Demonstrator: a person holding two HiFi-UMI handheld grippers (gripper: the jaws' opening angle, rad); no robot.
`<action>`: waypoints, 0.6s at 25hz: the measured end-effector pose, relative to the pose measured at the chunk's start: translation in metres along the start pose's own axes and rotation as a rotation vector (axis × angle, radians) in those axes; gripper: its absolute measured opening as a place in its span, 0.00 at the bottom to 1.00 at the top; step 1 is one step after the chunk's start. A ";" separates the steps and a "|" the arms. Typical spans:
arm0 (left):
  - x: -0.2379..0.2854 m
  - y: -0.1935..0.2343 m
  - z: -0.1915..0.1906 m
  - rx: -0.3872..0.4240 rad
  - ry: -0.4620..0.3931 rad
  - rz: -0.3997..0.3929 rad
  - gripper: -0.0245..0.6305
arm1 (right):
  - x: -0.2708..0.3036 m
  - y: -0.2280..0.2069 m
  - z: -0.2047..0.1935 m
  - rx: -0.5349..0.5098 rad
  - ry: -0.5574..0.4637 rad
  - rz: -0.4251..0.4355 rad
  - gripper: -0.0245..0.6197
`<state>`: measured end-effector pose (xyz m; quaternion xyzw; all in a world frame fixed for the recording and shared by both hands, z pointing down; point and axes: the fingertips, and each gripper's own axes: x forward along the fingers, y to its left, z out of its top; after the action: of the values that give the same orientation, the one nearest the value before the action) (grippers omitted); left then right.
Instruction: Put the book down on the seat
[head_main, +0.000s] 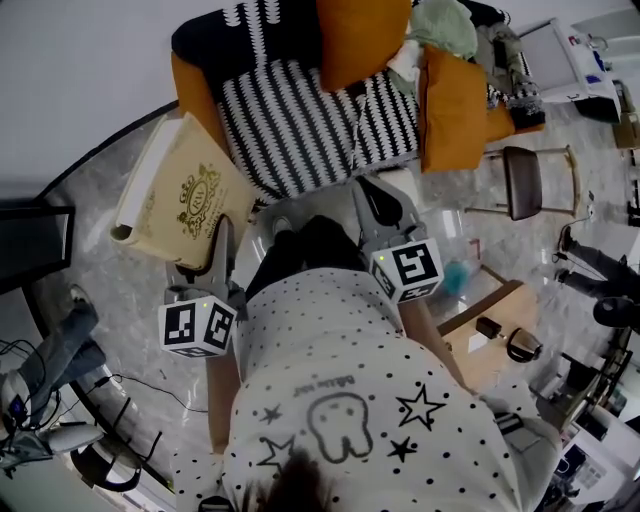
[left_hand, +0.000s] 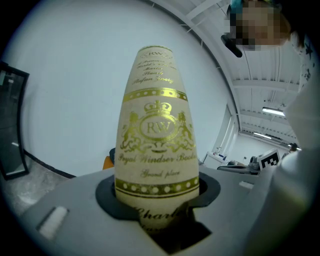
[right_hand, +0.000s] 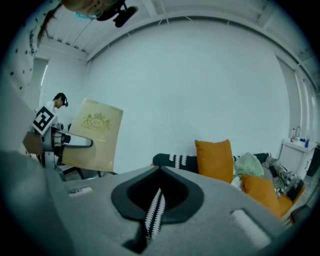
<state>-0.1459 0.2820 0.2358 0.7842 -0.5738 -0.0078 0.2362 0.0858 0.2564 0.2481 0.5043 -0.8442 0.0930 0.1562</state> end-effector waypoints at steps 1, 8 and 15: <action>0.000 0.000 0.000 -0.002 0.000 0.001 0.38 | 0.000 -0.001 0.001 -0.003 0.000 0.001 0.04; 0.000 0.000 0.000 -0.012 -0.002 0.014 0.38 | 0.008 -0.003 0.008 -0.016 -0.006 0.021 0.04; 0.000 -0.002 0.002 -0.018 -0.003 0.041 0.38 | 0.016 0.000 0.013 -0.022 -0.008 0.064 0.04</action>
<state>-0.1450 0.2821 0.2336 0.7702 -0.5898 -0.0094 0.2425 0.0761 0.2394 0.2414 0.4757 -0.8615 0.0865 0.1552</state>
